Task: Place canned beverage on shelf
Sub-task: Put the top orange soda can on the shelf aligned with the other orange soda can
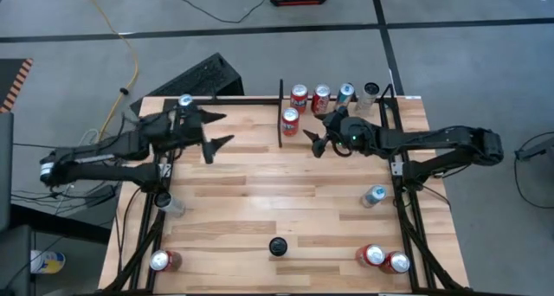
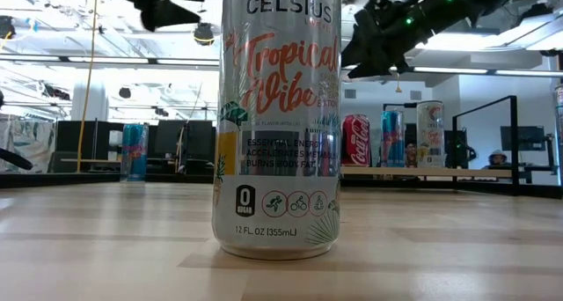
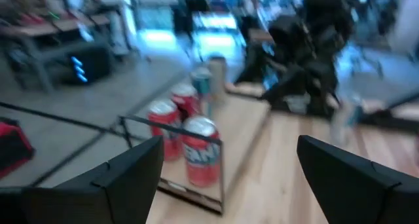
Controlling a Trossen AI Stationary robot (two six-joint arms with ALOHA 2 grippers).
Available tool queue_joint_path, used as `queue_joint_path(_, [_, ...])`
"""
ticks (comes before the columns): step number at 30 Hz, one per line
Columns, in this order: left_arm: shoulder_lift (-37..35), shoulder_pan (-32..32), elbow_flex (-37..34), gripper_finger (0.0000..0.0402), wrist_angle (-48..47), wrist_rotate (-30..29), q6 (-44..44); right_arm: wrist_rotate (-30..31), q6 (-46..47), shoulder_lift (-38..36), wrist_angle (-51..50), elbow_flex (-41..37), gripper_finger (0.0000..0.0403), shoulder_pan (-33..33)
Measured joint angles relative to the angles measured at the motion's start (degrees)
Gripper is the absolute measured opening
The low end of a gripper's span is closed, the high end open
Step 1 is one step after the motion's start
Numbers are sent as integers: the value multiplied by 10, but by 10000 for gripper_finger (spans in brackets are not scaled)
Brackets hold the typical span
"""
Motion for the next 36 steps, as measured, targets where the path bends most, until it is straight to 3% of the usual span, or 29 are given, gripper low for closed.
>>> queue_joint_path(8, [-128,0,-133,334,73,-22,-10,-13,19,7,20,2,345,-2])
queue_joint_path(18, [-207,0,-286,334,151,-59,-36,-8,60,84,61,16,345,-41])
queue_joint_path(27, [-235,0,-364,334,194,-60,-40,-13,14,131,64,55,345,-47])
queue_joint_path(36, [-232,0,-365,334,152,-62,-64,-15,15,130,67,55,345,-55])
